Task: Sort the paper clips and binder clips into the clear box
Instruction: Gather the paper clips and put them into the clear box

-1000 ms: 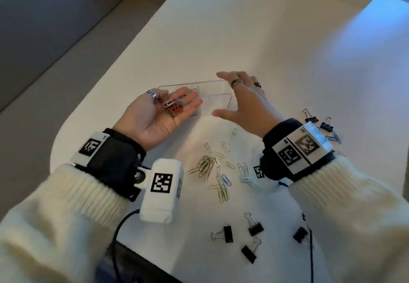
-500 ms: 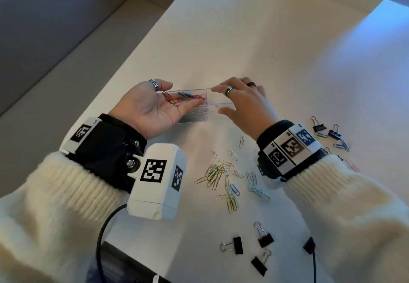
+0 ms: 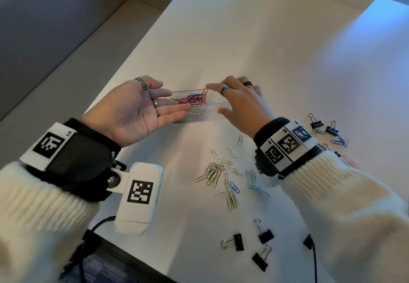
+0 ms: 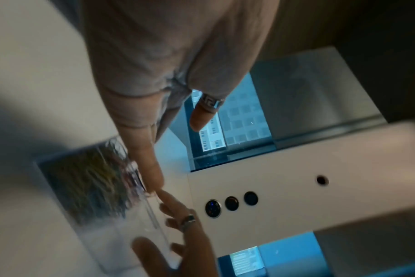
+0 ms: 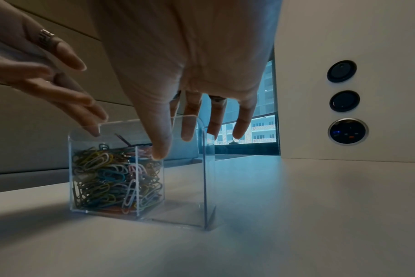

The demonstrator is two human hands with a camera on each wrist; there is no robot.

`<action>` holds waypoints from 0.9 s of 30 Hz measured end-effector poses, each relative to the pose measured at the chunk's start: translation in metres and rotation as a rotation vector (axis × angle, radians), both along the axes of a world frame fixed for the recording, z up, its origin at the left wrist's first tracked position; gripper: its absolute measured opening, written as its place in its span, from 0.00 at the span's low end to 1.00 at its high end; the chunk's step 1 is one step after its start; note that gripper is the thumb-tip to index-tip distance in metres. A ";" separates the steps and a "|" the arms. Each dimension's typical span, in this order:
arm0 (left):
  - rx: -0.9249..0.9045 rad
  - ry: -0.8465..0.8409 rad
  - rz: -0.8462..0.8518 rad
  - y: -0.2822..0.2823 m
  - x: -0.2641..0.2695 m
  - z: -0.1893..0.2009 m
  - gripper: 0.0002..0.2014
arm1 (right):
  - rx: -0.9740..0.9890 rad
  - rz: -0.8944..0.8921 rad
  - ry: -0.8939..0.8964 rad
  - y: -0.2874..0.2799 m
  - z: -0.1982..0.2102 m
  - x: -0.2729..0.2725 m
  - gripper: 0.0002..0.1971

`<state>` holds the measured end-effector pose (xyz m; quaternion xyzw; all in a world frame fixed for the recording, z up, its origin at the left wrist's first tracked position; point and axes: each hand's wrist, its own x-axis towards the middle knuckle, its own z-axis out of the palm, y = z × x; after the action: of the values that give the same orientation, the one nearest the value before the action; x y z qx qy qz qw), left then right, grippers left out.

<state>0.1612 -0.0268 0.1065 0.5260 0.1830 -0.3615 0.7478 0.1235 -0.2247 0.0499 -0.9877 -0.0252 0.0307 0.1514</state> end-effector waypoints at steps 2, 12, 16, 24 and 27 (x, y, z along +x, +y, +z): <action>0.118 -0.094 -0.067 0.001 -0.003 0.000 0.12 | -0.011 0.008 0.005 0.000 0.000 0.000 0.27; 0.961 -1.055 -0.391 0.005 -0.014 -0.044 0.16 | -0.039 0.000 -0.001 0.004 -0.004 -0.004 0.25; 0.994 -1.139 -0.382 0.001 -0.012 -0.053 0.12 | -0.073 0.000 0.000 0.008 -0.008 -0.005 0.24; 1.144 -1.210 -0.440 -0.012 -0.013 -0.047 0.09 | 0.144 -0.075 -0.010 -0.006 0.017 -0.026 0.22; 1.096 -1.310 -0.420 -0.027 -0.020 -0.035 0.09 | 0.251 -0.170 -0.017 -0.036 0.035 -0.045 0.20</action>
<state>0.1414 -0.0537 0.0719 0.9355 -0.2354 0.0217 0.2627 0.0787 -0.2604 0.0852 -0.9598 0.0534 0.0062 0.2756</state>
